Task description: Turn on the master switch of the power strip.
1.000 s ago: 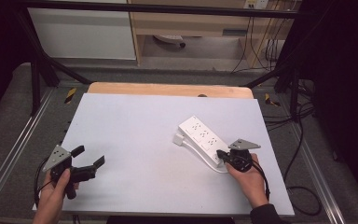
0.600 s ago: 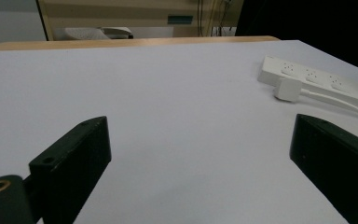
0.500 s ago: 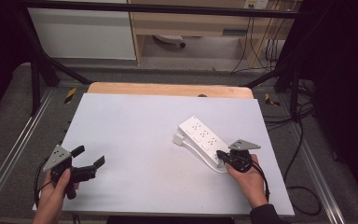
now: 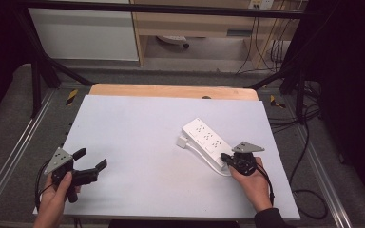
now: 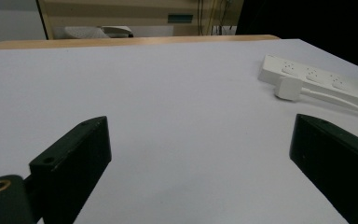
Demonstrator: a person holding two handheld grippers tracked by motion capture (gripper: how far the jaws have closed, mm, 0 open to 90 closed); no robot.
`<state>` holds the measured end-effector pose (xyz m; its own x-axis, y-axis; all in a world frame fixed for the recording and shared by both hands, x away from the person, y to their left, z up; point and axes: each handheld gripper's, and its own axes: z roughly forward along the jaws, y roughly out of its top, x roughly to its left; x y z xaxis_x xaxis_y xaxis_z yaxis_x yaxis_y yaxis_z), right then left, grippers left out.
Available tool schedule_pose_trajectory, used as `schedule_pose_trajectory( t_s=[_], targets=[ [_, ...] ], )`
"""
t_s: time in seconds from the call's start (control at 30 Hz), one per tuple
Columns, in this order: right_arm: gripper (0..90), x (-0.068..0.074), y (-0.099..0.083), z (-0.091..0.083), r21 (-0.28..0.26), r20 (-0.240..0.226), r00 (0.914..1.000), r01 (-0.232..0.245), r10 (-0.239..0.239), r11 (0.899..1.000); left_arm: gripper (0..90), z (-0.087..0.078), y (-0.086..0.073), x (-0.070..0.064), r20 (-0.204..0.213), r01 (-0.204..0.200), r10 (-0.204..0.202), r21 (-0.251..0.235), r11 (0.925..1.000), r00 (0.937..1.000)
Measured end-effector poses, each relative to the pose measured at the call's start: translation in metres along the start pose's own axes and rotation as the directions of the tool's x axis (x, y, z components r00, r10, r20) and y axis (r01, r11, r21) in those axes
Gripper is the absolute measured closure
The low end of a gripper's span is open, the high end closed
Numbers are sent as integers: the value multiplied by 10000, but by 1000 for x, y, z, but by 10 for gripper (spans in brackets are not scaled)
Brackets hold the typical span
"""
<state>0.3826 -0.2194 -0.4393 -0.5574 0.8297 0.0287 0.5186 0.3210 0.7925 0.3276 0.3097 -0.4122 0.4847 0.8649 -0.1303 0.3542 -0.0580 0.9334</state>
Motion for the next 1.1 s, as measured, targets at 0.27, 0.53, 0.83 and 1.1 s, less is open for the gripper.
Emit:
schedule_pose_trajectory(
  t_s=[0.27, 0.53, 0.83, 1.1],
  targets=[
    [900, 1, 0, 0, 34, 2, 10000, 3, -3, 10000, 57, 0, 0, 0, -35, -6, 6, 19, 10000, 10000],
    [900, 3, 1, 0, 112, 128, 9996, 240, -241, 9996, 57, 0, 0, 1, -51, 5, -4, 66, 10000, 10000],
    [900, 4, 2, 1, 210, 184, 9992, 344, -348, 9992, 57, 0, -1, 1, -77, -1, 1, 56, 10000, 10000],
    [900, 5, 3, 1, 305, 274, 9983, 501, -509, 9983, 57, 0, -1, 1, -76, -5, 5, 55, 10000, 10000]
  ],
)
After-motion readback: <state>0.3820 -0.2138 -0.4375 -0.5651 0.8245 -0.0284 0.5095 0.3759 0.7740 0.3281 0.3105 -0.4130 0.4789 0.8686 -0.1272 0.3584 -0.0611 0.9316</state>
